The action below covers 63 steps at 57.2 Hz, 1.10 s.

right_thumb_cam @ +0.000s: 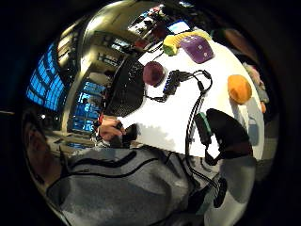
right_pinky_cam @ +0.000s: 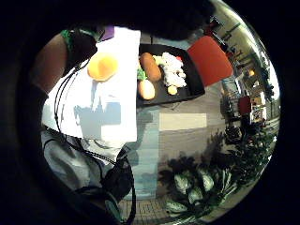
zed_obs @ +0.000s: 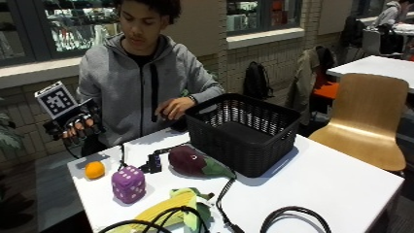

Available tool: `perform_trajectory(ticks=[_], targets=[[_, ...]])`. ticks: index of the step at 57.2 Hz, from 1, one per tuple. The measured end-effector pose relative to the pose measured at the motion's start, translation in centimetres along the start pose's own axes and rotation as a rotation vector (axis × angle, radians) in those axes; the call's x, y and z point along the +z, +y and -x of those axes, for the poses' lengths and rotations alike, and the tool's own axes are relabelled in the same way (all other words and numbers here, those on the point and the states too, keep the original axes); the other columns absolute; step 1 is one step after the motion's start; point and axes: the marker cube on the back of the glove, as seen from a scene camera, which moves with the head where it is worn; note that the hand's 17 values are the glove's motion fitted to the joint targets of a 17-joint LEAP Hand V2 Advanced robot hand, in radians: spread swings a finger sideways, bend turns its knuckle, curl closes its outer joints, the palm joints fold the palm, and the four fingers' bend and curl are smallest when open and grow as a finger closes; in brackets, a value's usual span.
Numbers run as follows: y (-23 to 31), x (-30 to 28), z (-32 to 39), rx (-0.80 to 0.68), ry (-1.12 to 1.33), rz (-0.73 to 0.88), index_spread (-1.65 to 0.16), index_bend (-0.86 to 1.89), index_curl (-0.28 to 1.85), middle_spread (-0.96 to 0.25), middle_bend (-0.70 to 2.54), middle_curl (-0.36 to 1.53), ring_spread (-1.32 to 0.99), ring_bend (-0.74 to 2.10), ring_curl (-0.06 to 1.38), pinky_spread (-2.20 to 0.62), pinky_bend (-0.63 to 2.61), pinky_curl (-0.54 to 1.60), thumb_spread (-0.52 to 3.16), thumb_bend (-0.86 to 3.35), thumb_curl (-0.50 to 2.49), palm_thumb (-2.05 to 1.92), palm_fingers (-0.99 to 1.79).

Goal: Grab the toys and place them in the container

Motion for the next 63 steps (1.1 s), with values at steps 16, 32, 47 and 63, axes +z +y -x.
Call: perform_trajectory(ticks=[16,32,47,63], targets=[[-7.4,-0.9,-1.8,-0.237,0.096,-0.217,-0.24,0.22,0.19,0.00,0.16,0.06,-0.10,0.40,0.13,-0.03,0.68,0.25,1.18,0.33,0.12,0.33,0.22],[-4.0,-0.7,-0.7,-0.015,0.109,0.008,-0.27,0.23,0.27,0.00,0.18,0.14,-0.12,0.46,0.18,-0.02,0.68,0.27,1.38,0.30,0.17,0.29,0.16],[-2.4,-0.9,-0.2,0.143,0.132,0.201,-0.28,0.22,0.33,0.00,0.18,0.20,-0.12,0.48,0.20,-0.02,0.69,0.29,1.41,0.27,0.21,0.28,0.13],[-3.3,1.6,-1.7,0.138,0.125,0.260,-0.28,0.20,0.37,0.00,0.18,0.25,-0.12,0.49,0.22,-0.03,0.70,0.31,1.41,0.22,0.23,0.27,0.11]])
